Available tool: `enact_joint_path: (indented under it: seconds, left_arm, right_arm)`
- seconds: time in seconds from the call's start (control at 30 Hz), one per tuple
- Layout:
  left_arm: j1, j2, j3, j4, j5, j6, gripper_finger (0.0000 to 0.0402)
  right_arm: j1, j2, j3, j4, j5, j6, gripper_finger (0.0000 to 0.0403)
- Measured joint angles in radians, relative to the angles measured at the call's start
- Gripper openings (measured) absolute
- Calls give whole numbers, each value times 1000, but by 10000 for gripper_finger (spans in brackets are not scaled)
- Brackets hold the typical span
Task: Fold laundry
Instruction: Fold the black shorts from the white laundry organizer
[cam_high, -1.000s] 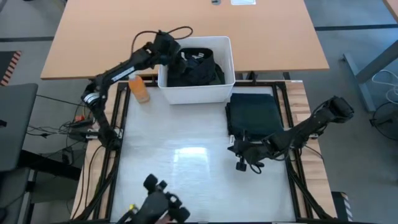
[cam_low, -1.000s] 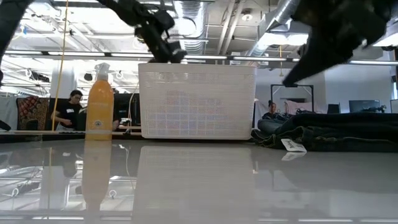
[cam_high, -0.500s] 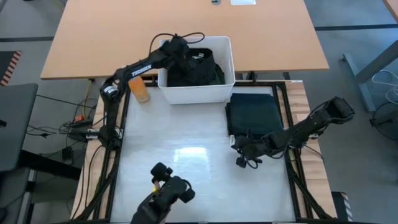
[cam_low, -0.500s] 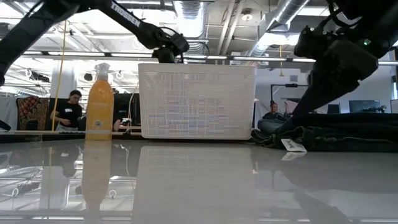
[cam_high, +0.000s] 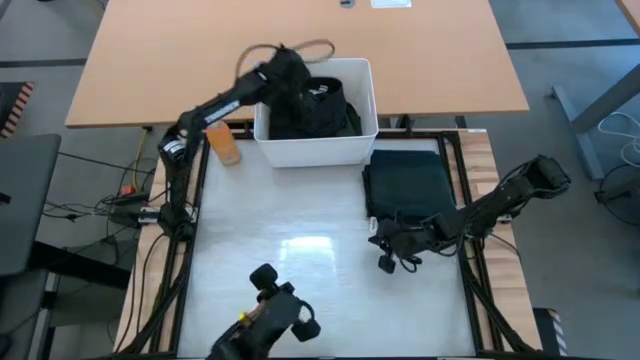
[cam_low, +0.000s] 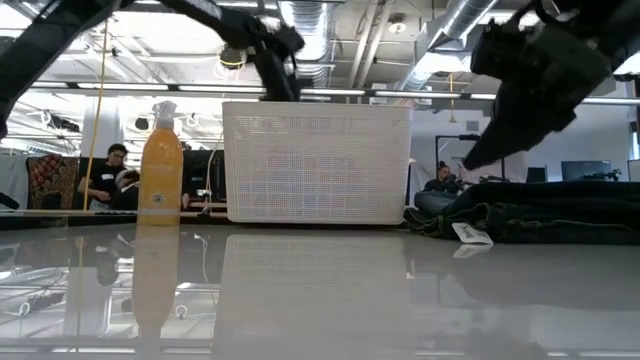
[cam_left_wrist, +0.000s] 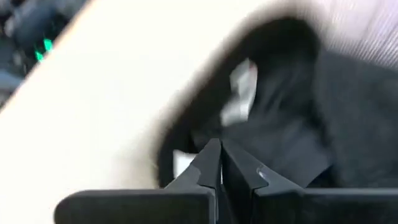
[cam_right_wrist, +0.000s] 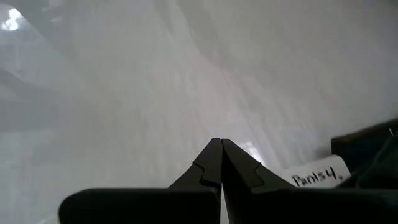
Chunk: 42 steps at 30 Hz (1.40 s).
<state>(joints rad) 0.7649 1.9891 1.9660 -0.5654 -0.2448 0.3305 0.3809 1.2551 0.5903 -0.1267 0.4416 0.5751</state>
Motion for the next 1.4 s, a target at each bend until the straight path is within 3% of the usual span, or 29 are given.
enact_joint_path:
  seconds: [0.1, 0.33, 0.4, 0.47, 0.67, 0.8, 0.9, 0.97, 1.1, 1.4]
  left_arm:
    - [-8, -71, 70, 0, 88, -12, 0]
    - [-33, -297, 205, 60, 547, -168, 0]
    - [-53, -359, 211, 59, 598, -196, 0]
    - [-82, -413, 207, 9, 557, -169, 0]
    - [-134, -440, 190, -261, 228, -88, 0]
    - [-117, -331, 189, -356, 161, -89, 0]
    - [-102, -211, 188, -351, 140, -92, 1]
    - [-84, -129, 188, -333, 72, -56, 10]
    - [-42, 11, 188, -294, -101, 48, 54]
    - [32, 192, 188, -220, -137, 65, 198]
  right_arm:
    - [0, -21, 21, -13, -2, -20, 25]
    - [-6, -110, 72, -30, 3, -149, 25]
    - [-18, -138, 79, -21, 5, -176, 25]
    - [-32, -157, 79, -19, 7, -187, 25]
    - [-76, -169, 78, -18, 9, -187, 25]
    - [-75, -139, 78, -9, 9, -168, 25]
    - [-67, -109, 78, -2, 6, -138, 25]
    - [-58, -86, 78, -3, 6, -120, 25]
    - [-41, -45, 77, -3, 4, -105, 25]
    - [-80, 14, 77, -8, 1, -113, 25]
